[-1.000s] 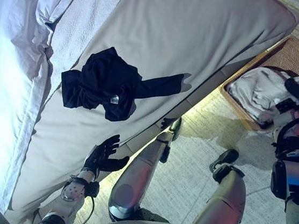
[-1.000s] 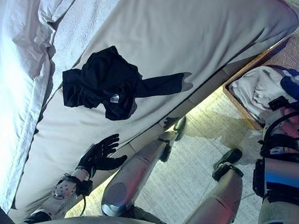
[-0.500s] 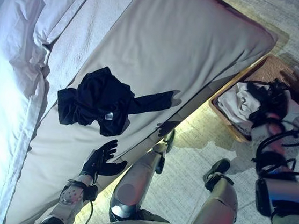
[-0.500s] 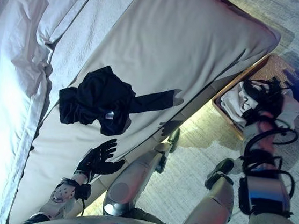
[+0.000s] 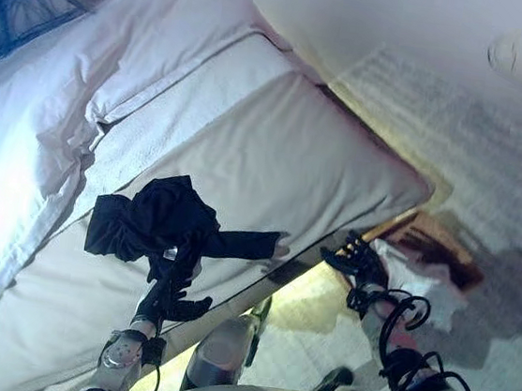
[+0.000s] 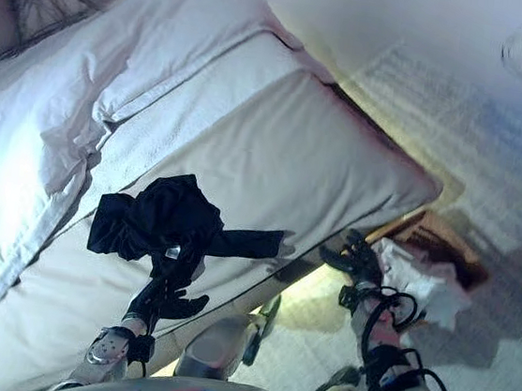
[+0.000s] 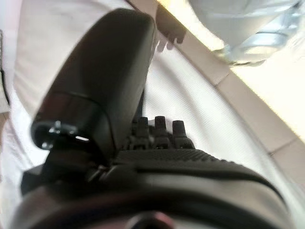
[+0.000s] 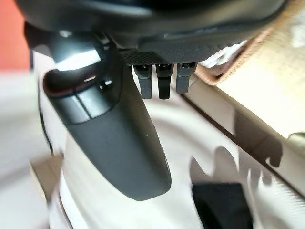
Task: Pick up the clothes from the bed and place them into the basket
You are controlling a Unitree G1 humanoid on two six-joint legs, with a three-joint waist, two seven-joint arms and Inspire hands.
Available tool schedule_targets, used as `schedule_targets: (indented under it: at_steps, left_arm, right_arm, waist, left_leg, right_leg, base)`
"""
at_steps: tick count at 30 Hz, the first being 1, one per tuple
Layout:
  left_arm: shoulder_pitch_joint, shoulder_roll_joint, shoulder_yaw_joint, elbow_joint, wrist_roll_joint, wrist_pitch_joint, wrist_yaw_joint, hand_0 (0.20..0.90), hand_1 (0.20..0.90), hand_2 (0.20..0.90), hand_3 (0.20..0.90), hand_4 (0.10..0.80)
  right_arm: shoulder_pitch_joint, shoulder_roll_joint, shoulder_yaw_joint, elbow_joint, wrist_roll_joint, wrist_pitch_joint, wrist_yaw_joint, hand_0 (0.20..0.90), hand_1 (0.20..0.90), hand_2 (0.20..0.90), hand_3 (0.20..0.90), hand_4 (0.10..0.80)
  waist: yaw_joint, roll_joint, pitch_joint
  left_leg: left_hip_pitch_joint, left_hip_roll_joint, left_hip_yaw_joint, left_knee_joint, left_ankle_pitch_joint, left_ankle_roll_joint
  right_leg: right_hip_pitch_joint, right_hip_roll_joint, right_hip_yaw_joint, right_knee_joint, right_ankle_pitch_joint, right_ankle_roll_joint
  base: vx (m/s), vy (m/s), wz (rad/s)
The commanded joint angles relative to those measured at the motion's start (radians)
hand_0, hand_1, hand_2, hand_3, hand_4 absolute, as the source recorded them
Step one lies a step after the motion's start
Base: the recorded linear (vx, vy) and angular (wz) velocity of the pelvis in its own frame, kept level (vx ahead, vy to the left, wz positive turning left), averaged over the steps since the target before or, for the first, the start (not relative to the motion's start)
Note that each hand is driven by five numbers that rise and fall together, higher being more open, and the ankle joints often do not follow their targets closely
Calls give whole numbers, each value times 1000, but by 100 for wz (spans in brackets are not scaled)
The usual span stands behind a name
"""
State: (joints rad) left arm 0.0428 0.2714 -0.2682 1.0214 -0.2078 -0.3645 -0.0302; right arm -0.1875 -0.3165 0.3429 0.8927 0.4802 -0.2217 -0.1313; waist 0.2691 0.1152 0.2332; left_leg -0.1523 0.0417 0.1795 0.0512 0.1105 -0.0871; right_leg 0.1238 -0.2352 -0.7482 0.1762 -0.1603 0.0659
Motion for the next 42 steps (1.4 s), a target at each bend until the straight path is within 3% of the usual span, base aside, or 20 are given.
schedule_targets:
  at_steps: [1,6,8,9,10,12,16,17,19,24,31,37,42]
  left_arm:
    - [30,58,28,38,88,9,45,900,900,900,900,800]
    - [28,79,63,53,58,40,61,900,900,900,900,800]
    - [3,94,67,44,26,59,42,900,900,900,900,800]
    - [-10,99,63,37,13,67,39,900,900,900,900,800]
    - [-26,105,48,29,9,74,41,900,900,900,900,800]
    - [-55,117,4,13,14,87,40,900,900,900,900,800]
    - [-95,118,-44,-1,1,92,38,900,900,900,900,800]
    - [-103,126,-52,6,36,85,27,900,900,900,900,800]
    - [-98,133,-62,16,98,97,29,900,900,900,900,800]
    - [-60,122,-66,53,142,66,54,900,900,900,900,800]
    - [-48,169,-65,55,147,20,39,900,900,900,900,800]
    - [-73,219,-60,16,117,-1,22,900,900,900,900,800]
    - [-104,260,-43,-29,79,-21,9,900,900,900,900,800]
  right_arm:
    - [-41,-15,55,-122,-212,-46,25,900,900,900,900,800]
    - [-63,-26,119,-128,-394,3,61,900,900,900,900,800]
    - [-84,-26,137,-97,-462,3,61,900,900,900,900,800]
    - [-90,-28,146,-83,-485,9,62,900,900,900,900,800]
    - [-93,-28,154,-62,-497,13,36,900,900,900,900,800]
    - [-89,-32,162,-23,-508,21,-17,900,900,900,900,800]
    - [-132,-42,165,52,-575,-4,-25,900,900,900,900,800]
    - [-151,-53,157,70,-584,2,-37,900,900,900,900,800]
    - [-172,-66,154,85,-578,22,-30,900,900,900,900,800]
    - [-216,-88,181,90,-667,-7,-54,900,900,900,900,800]
    - [-409,-103,244,88,-735,21,-81,900,900,900,900,800]
    - [-552,-93,274,122,-730,41,-97,900,900,900,900,800]
    - [-665,-100,301,160,-768,135,-78,900,900,900,900,800]
  waist:
    - [28,-37,-45]
    - [42,-77,-104]
    - [44,-89,-116]
    - [40,-85,-121]
    - [31,-75,-127]
    - [-1,-85,-132]
    - [-43,-112,-118]
    - [-58,-124,-104]
    - [-36,-138,-107]
    - [34,-185,-100]
    - [125,-224,-37]
    - [193,-235,33]
    - [248,-237,110]
  left_leg:
    - [-14,50,21,-18,45,-42]
    - [29,-16,0,-11,-17,23]
    - [39,-53,-13,12,-52,64]
    - [51,-63,-28,13,-64,83]
    - [52,-65,-45,10,-52,106]
    - [68,-85,-133,-12,-56,115]
    - [108,-101,-227,-59,-74,108]
    - [115,-101,-269,-51,-100,113]
    - [96,-100,-301,-59,-75,104]
    - [66,-97,-351,-54,-49,82]
    - [5,-90,-398,-29,-30,61]
    - [-56,-100,-445,16,-36,59]
    - [-155,-122,-475,94,-47,60]
  right_leg:
    - [1,-28,85,-17,78,22]
    - [19,-100,130,45,145,69]
    - [-7,-168,180,172,226,105]
    - [-25,-182,225,248,236,107]
    - [-51,-145,277,269,247,80]
    - [-111,-22,387,203,213,57]
    - [-201,55,472,-32,231,48]
    - [-238,63,542,-42,252,58]
    - [-182,93,538,-66,213,55]
    - [-110,127,477,-122,190,32]
    - [-93,144,391,-141,178,8]
    - [-109,156,342,-118,165,-5]
    - [-148,154,305,-90,166,-10]
  base:
    - [223,192,95]
    - [223,203,42]
    - [249,223,69]
    - [201,195,64]
    - [213,55,65]
    - [226,-107,120]
    - [245,-191,137]
    - [291,-221,134]
    - [260,-182,147]
    - [140,-107,91]
    - [74,-59,41]
    - [27,-71,26]
    - [21,-79,19]
